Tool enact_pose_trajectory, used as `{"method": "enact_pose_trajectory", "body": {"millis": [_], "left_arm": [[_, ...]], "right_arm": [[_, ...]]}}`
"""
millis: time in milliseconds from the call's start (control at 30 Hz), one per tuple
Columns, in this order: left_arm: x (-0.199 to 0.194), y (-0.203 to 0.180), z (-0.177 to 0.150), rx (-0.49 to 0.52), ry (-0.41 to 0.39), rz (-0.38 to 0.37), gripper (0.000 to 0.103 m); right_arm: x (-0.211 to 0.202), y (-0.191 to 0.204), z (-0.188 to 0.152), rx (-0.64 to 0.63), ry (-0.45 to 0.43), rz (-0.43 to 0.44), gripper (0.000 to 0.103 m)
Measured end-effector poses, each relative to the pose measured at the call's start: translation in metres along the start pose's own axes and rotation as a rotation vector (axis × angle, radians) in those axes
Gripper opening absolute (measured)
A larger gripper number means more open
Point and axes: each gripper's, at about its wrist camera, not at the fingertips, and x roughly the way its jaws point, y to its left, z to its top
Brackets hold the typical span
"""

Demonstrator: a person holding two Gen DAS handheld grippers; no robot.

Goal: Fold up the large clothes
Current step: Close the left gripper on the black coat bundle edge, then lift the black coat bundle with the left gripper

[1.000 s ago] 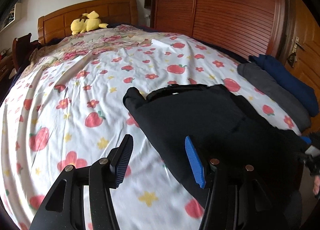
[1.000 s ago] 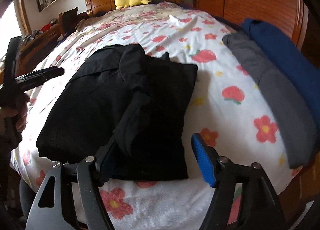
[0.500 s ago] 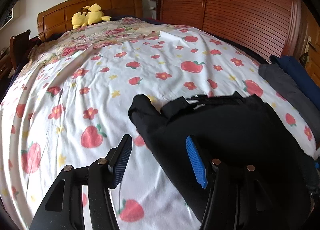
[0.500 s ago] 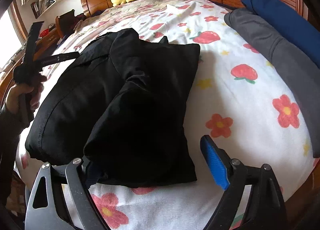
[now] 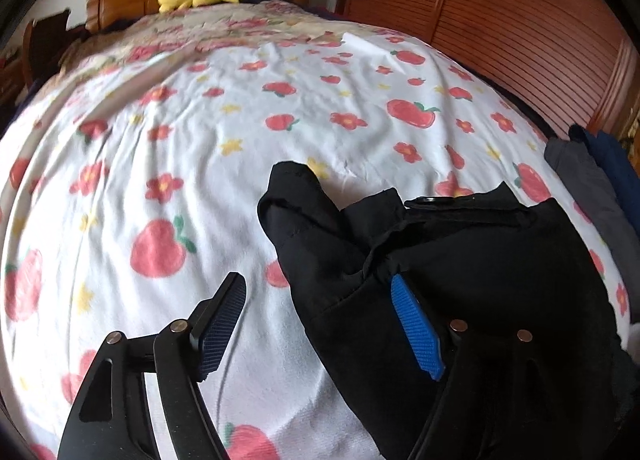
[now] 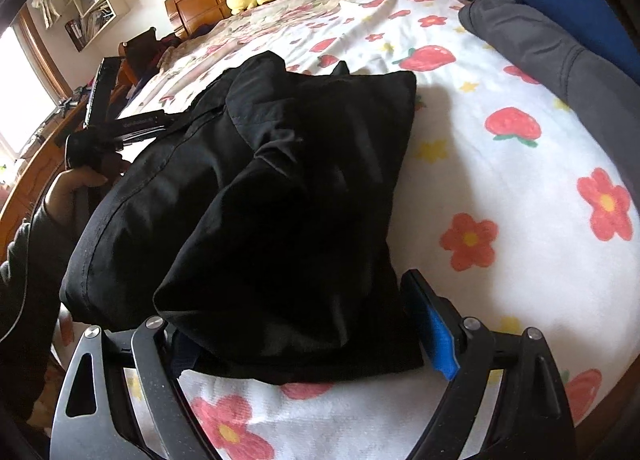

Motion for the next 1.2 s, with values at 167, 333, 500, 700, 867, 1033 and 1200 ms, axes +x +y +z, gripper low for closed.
{"method": "enact_pose_trajectory", "body": {"millis": [167, 333, 500, 700, 867, 1033, 1200], "left_arm": [[0.002, -0.003, 0.003, 0.016, 0.011, -0.027, 0.057], [-0.001, -0.013, 0.002, 0.072, 0.024, -0.010, 0.020], [-0.017, -0.021, 0.002, 0.086, 0.004, 0.042, 0.010], [-0.068, -0.031, -0.010, 0.096, -0.079, 0.071, 0.008], [-0.116, -0.029, -0.032, 0.079, -0.130, 0.046, 0.008], [-0.155, -0.028, -0.060, 0.060, -0.179, 0.040, 0.008], [-0.184, -0.026, -0.082, 0.046, -0.219, 0.056, 0.008]], "right_arm": [[0.005, 0.004, 0.002, -0.014, 0.010, 0.034, 0.079], [0.005, 0.000, 0.000, 0.015, 0.014, 0.115, 0.060], [-0.006, 0.003, -0.001, 0.007, -0.018, 0.152, 0.034], [-0.042, 0.013, 0.008, -0.058, -0.097, 0.144, 0.019], [-0.073, 0.033, 0.013, -0.145, -0.157, 0.115, 0.017], [-0.102, 0.049, 0.014, -0.217, -0.207, 0.085, 0.016], [-0.119, 0.064, 0.013, -0.276, -0.229, 0.070, 0.016]]}}
